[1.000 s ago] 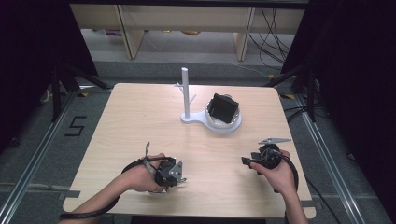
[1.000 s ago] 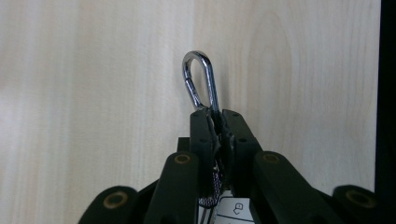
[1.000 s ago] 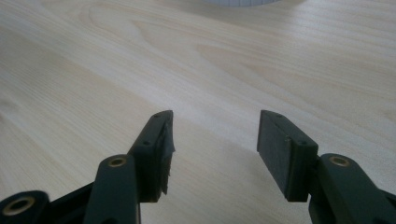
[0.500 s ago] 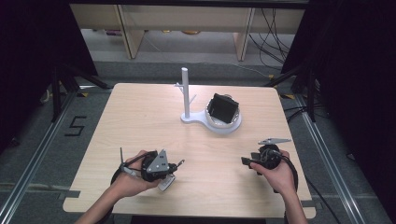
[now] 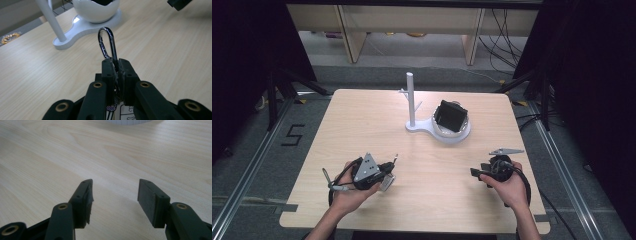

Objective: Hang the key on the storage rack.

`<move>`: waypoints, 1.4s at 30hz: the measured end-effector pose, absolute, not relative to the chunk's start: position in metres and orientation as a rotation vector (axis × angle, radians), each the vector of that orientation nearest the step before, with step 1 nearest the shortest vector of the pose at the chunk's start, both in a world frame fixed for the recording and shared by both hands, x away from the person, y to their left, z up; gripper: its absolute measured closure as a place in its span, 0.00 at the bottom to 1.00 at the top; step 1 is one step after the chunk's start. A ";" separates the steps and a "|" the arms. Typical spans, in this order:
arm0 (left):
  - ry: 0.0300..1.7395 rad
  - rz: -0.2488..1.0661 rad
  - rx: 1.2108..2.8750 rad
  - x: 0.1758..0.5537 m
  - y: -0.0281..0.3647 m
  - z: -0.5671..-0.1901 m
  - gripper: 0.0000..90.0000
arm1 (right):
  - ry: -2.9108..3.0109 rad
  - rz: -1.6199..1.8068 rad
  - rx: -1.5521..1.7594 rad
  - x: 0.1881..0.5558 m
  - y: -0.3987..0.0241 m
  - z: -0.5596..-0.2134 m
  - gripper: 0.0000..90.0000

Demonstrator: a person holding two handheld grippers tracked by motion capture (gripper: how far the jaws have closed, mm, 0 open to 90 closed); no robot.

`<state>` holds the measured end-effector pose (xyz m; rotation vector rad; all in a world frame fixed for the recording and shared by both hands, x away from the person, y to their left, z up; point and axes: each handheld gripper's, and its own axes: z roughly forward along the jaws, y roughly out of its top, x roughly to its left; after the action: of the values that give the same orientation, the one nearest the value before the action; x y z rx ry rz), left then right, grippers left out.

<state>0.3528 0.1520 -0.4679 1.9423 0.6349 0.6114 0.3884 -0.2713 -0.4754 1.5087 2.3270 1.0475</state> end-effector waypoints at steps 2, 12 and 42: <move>0.648 0.642 1.905 0.352 0.154 -0.467 0.93 | 2.334 1.028 1.524 0.388 -0.271 -0.475 0.52; 0.693 0.671 1.804 0.359 0.156 -0.464 0.93 | 2.334 1.053 1.469 0.390 -0.272 -0.479 0.52; 0.803 0.823 1.649 0.403 0.153 -0.440 0.93 | 2.316 1.045 1.514 0.387 -0.269 -0.478 0.52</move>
<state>0.4031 0.1531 -0.4402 1.6491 0.8035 0.8234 0.3873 -0.2695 -0.4784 1.5142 2.3162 1.0448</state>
